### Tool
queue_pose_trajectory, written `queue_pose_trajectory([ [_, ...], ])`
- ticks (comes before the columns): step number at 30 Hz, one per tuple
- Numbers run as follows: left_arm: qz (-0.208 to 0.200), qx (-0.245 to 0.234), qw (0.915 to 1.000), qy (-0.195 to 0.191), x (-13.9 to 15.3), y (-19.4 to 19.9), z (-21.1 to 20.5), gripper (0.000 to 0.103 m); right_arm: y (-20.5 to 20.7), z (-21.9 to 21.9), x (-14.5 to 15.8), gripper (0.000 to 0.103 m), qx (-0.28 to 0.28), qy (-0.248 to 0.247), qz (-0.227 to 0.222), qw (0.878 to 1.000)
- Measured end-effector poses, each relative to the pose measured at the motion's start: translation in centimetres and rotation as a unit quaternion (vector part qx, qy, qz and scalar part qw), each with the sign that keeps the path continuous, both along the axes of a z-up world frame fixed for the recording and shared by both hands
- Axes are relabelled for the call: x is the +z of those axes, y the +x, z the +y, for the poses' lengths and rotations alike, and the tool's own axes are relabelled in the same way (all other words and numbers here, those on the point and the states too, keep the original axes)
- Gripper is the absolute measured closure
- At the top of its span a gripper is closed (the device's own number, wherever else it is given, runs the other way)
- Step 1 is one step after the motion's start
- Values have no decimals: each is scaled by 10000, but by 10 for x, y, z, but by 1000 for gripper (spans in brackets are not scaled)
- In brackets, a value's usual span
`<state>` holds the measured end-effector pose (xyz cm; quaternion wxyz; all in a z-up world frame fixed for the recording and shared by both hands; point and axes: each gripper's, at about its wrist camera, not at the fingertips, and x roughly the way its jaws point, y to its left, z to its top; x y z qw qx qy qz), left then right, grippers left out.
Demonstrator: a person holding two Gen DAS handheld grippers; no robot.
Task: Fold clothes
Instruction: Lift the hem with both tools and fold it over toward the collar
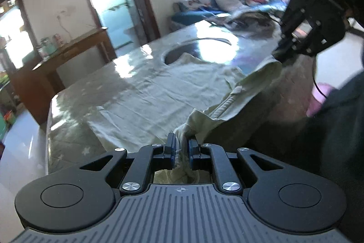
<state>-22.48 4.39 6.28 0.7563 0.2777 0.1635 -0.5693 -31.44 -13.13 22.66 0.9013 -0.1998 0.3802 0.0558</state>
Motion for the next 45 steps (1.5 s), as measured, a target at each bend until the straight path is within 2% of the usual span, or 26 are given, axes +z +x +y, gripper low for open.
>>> queue_pose_trajectory([
  [7,88,591,9982,-107,5,47,-50,92,57,-46,19,95,-401,-59,-594,9974],
  [12,92,844,9964,-87,5,100,-97,92,102,-81,17,95,-525,-200,-717,9958],
  [17,218,951,9952,-30,3,141,-132,92,154,-121,2,95,-760,-176,-664,9947],
  [22,322,1107,9933,111,-9,173,-166,92,191,-155,-21,95,-1106,126,-544,9923],
  [25,381,1211,9915,281,-23,192,-188,92,207,-169,-36,95,-1284,336,-522,9898],
  [29,492,1373,9888,325,-36,210,-203,92,222,-182,-51,95,-1519,547,-547,9854],
  [34,858,1704,9812,308,-50,237,-215,91,235,-202,-71,95,-2017,988,-471,9733],
  [38,967,1907,9764,292,-54,246,-222,86,239,-209,-77,90,-2257,1204,-451,9657],
  [40,1021,2006,9739,289,-53,249,-224,82,240,-212,-78,77,-2361,1286,-446,9622],
  [42,1145,2093,9709,229,-52,253,-224,79,242,-216,-76,71,-2395,1353,-438,9604],
  [45,1368,2209,9656,103,-49,259,-221,75,238,-217,-69,68,-2434,1370,-475,9590],
])
